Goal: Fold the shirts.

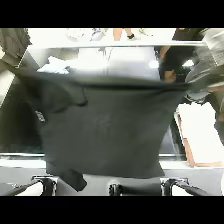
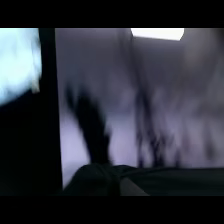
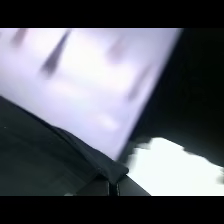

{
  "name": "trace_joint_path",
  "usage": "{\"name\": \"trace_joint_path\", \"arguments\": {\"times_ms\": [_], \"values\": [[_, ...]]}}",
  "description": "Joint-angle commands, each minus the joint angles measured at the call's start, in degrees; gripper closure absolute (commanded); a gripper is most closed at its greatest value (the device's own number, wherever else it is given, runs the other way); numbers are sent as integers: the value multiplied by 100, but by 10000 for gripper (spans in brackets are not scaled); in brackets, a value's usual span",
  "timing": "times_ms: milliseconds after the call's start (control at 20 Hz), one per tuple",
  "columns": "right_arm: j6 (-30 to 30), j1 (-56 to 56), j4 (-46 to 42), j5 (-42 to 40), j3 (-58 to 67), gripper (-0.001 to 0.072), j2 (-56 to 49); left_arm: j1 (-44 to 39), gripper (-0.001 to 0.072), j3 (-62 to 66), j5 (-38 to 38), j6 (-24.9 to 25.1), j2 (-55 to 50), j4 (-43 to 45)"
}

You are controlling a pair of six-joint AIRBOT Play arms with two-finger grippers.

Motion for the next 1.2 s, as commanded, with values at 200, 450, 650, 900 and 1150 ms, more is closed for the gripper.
{"name": "trace_joint_path", "arguments": {"times_ms": [200,450,650,900,1150], "values": [[999,505,-39,-2636,-330,666,-2557,-326,682,-1093,1399,411,-2594,-125],[1390,503,33,-4492,-308,665,-2592,-457,682,-627,2870,409,-2986,-470],[1220,496,-17,-3982,-306,665,-2575,-522,682,-557,2833,629,-2955,-409],[647,505,-127,-1725,-308,665,-2083,-356,682,-363,457,605,-2586,221],[647,503,-334,-719,-1003,665,-2116,-448,682,-1172,-638,184,-2594,828]]}}
